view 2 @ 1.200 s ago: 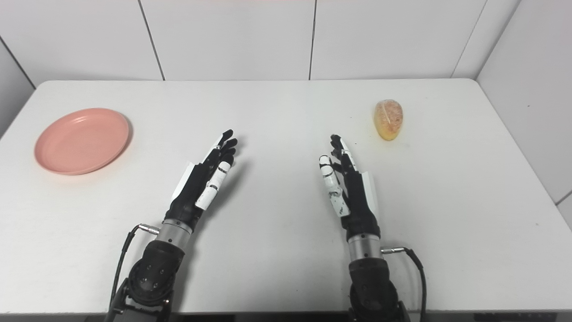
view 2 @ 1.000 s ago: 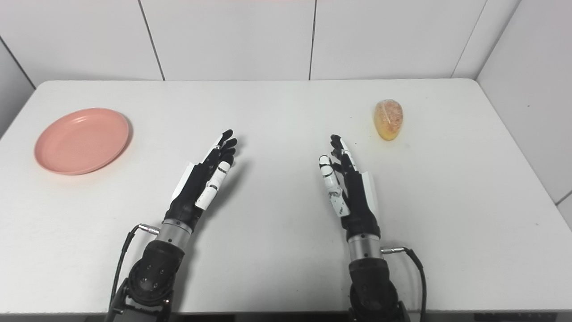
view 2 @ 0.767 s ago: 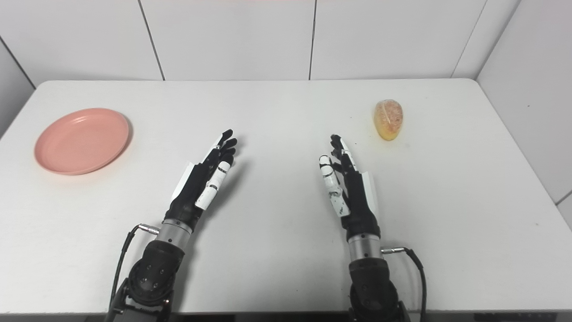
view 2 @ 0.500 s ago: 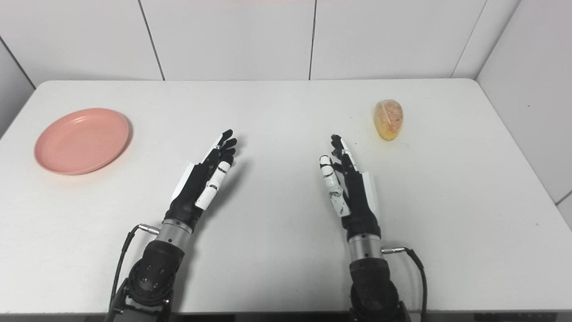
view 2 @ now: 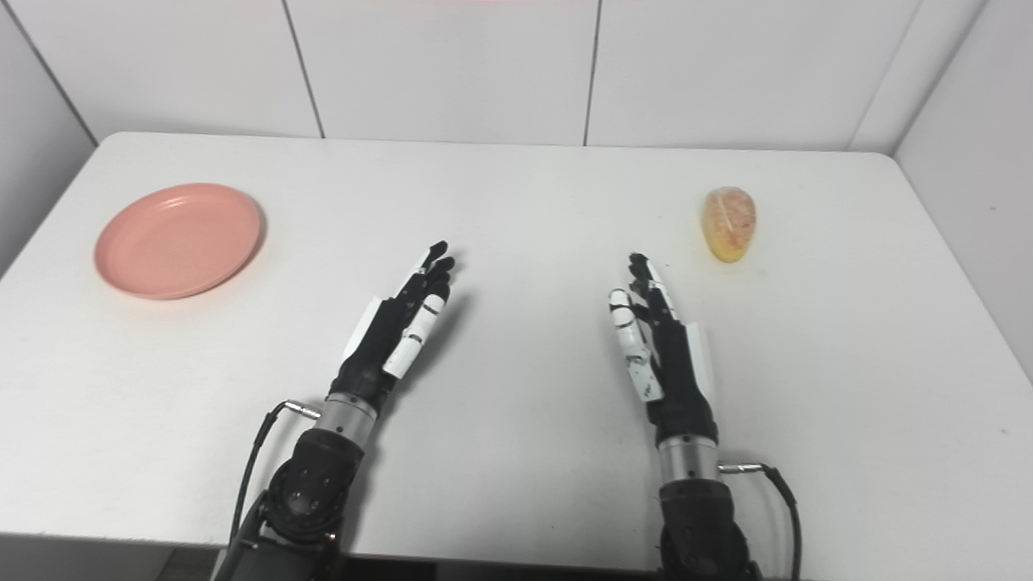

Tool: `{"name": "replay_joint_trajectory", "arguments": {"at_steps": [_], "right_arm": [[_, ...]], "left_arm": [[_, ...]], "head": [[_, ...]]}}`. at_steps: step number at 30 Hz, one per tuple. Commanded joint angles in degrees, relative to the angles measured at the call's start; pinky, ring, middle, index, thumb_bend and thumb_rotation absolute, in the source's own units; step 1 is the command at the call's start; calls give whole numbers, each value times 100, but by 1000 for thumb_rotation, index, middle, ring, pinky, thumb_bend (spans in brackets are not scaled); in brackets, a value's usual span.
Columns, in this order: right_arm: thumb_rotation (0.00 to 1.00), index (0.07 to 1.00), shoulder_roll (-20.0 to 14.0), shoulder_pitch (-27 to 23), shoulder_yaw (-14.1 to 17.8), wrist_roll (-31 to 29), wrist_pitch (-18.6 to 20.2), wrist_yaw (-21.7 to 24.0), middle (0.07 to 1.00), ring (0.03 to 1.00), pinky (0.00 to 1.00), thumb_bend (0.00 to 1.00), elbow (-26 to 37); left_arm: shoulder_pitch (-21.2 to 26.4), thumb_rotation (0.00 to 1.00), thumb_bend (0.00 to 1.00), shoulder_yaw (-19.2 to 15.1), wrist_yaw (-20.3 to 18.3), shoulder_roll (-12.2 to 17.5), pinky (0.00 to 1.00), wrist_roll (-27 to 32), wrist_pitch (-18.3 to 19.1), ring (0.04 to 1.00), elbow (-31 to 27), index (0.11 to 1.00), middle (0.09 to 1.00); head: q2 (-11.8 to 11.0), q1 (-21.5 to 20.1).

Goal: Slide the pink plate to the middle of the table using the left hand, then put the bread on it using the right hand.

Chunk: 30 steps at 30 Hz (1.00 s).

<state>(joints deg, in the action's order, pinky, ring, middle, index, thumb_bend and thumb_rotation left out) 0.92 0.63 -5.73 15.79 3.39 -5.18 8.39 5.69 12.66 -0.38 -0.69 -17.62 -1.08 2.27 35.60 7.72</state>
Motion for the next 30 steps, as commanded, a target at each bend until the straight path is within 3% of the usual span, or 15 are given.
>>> {"name": "replay_joint_trajectory", "arguments": {"at_steps": [1, 6, 11, 25, 30], "right_arm": [[1000, 919, -70, -54, 47, -160, -356, 46, 930, 924, 876, 215, 33], [1000, 927, -208, -33, 106, -392, -484, 145, 937, 932, 882, 192, -77], [1000, 935, -325, -5, 110, -442, -549, 178, 946, 943, 904, 187, -108], [1000, 928, -212, -91, 148, -674, -787, 152, 955, 959, 946, 209, -370], [1000, 928, -160, -117, 134, -618, -635, 159, 951, 956, 936, 191, -299]], "left_arm": [[192, 1000, 339, 83, 122, -99, 893, -98, -294, 938, 134, 946, 946], [266, 1000, 335, 130, 293, -203, 881, -154, -544, 936, 518, 945, 944], [333, 1000, 349, 138, 387, -288, 893, -180, -723, 941, 805, 942, 944], [384, 1000, 347, 45, 377, -356, 901, -25, -788, 947, 881, 942, 947], [410, 1000, 338, -19, 312, -352, 895, -14, -607, 942, 678, 947, 948]], "head": [[-50, 78], [-327, 521], [-440, 743], [-428, 872], [-431, 886]]}}
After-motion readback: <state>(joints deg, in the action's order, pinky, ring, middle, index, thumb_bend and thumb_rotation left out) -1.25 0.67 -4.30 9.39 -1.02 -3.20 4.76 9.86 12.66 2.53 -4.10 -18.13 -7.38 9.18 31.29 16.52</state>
